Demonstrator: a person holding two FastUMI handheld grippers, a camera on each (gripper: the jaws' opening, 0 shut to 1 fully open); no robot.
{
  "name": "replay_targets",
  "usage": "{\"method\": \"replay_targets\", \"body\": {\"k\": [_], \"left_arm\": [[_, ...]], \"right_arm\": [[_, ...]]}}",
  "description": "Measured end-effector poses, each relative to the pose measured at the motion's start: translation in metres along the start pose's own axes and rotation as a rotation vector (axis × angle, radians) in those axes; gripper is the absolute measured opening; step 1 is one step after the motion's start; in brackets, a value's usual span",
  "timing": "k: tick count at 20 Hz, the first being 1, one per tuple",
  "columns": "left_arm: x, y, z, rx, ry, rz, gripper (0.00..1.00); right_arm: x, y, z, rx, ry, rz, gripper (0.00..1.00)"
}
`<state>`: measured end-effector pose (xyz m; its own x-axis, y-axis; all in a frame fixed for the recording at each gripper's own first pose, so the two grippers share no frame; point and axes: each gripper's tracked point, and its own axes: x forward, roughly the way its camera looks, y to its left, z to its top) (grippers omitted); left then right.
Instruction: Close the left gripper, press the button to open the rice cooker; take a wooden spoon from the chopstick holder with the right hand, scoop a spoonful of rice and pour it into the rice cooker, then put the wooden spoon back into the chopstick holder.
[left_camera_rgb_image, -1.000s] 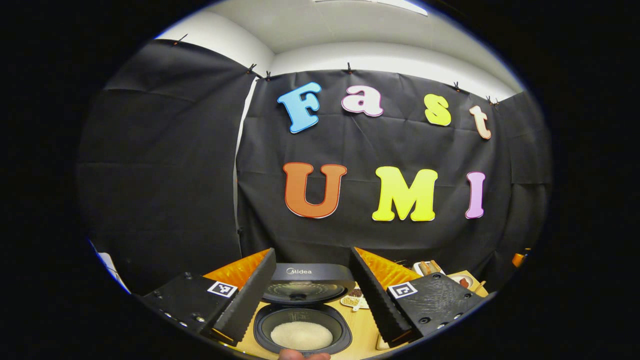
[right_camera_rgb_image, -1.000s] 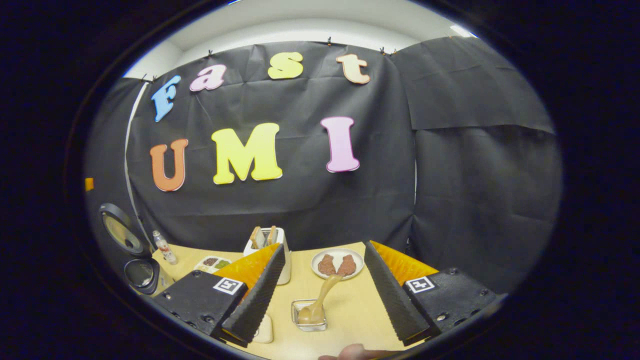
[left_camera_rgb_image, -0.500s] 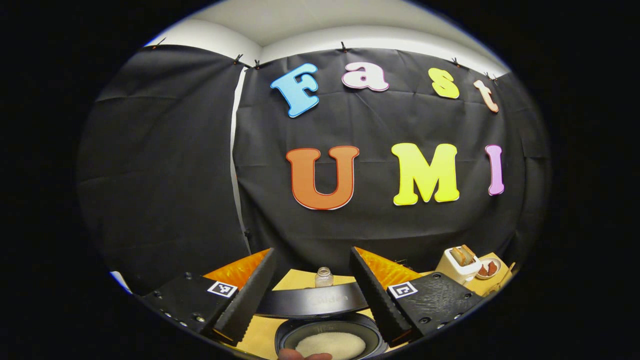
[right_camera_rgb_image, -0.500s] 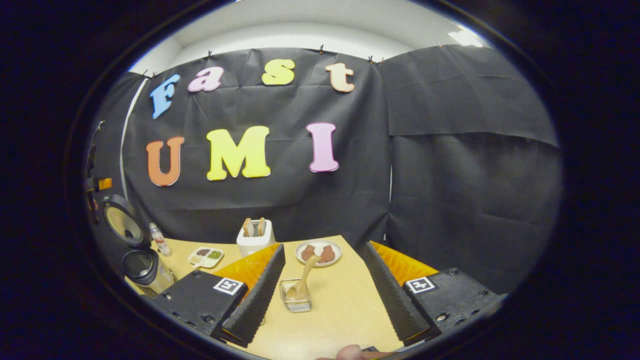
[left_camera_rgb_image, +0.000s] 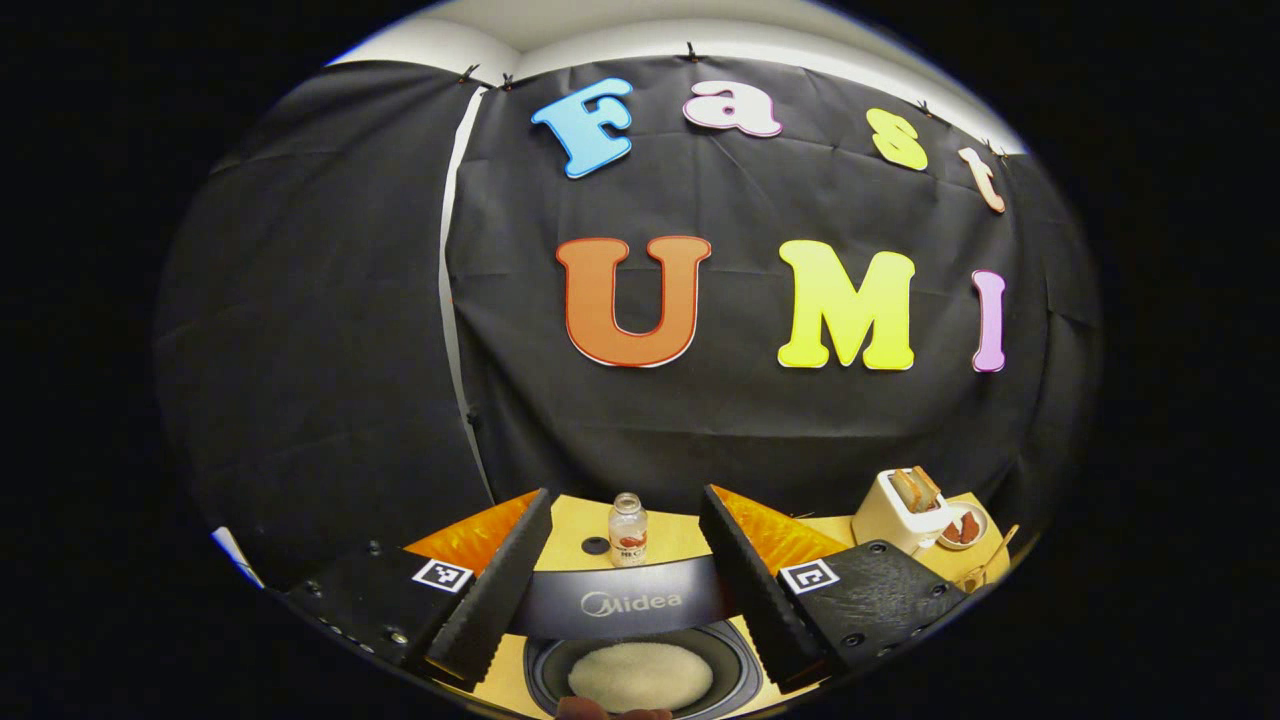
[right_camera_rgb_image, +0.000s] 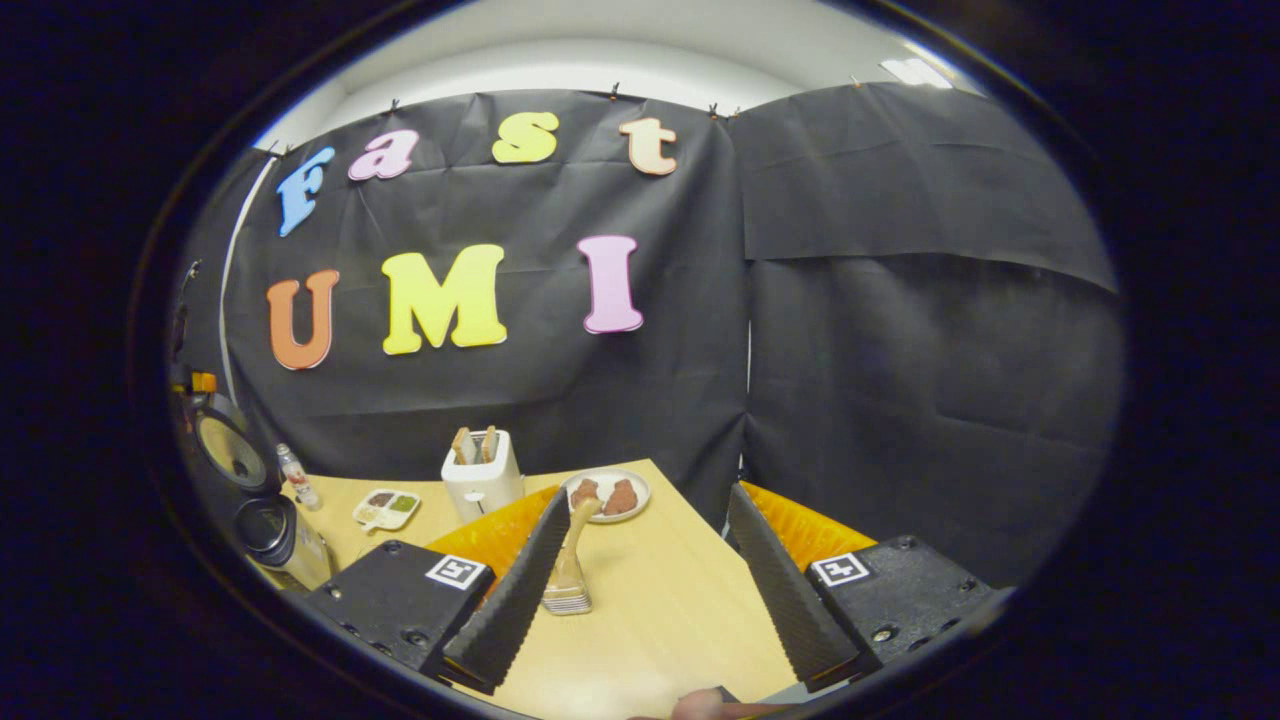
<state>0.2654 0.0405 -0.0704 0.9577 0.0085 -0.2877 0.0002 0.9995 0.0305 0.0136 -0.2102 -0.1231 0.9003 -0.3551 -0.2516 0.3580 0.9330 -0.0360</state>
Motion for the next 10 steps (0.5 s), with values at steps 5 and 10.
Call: {"method": "replay_targets", "body": {"k": [5,10], "left_arm": [[-0.031,-0.006,-0.04,-0.026,0.097,0.005,0.97],[-0.065,-0.023,-0.105,-0.055,0.232,-0.019,0.96]], "right_arm": [[0.002,0.02,0.001,-0.021,-0.005,0.07,1.0],[0.006,0.04,-0.007,-0.021,0.027,0.132,1.0]]}}
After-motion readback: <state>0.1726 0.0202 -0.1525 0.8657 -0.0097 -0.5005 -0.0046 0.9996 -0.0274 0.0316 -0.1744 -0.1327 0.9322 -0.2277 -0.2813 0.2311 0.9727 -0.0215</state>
